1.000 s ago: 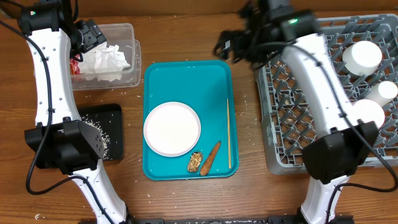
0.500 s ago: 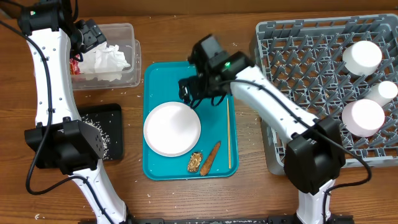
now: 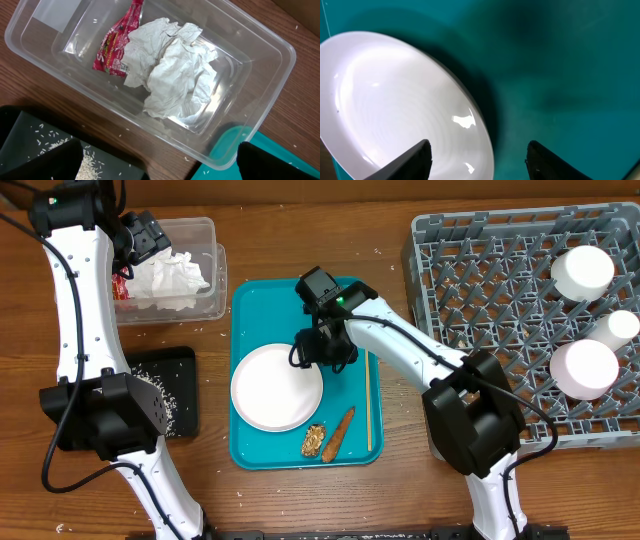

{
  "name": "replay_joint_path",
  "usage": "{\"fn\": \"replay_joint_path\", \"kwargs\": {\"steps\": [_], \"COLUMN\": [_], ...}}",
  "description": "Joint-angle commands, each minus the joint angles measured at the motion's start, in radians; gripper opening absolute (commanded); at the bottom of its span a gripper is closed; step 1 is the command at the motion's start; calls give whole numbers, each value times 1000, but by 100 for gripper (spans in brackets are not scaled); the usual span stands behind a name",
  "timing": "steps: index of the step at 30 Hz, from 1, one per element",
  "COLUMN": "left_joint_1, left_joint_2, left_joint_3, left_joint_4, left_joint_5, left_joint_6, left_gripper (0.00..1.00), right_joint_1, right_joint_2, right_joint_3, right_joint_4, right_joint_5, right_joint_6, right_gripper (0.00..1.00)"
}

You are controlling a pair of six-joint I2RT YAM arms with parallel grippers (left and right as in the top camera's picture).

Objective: Sort waste into correct bins and load items into the dishwasher
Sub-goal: 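Move the right gripper to the white plate and grasp its rim, then lift the white plate and stand it upright in the rack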

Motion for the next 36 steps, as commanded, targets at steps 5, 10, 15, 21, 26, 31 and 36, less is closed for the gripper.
{"fn": "replay_joint_path", "kwargs": {"steps": [5, 10, 15, 21, 26, 31, 36], "left_joint_1": [-5, -5, -5, -5, -5, -5, -5], "left_joint_2": [-28, -28, -28, -28, -28, -28, -28], "left_joint_3": [-3, -3, -3, -3, -3, -3, -3], "left_joint_4": [1, 1, 1, 1, 1, 1, 1], "left_joint_5": [4, 4, 4, 4, 4, 4, 4], "left_joint_6": [-13, -13, -13, -13, -13, -13, -13], "left_gripper": [100, 100, 100, 100, 100, 100, 100], "right_joint_1": [4, 4, 4, 4, -10, -56, -174], "right_joint_2": [76, 79, 79, 78, 76, 76, 52], "right_joint_3": [-4, -4, -4, 17, 86, 214, 409], "right_joint_4": [-48, -48, -51, -53, -95, -259, -499], "right_joint_5": [-10, -21, -24, -24, -14, 179, 378], "right_joint_6": [31, 31, 37, 91, 90, 90, 79], "right_gripper": [51, 49, 26, 4, 4, 4, 4]}}
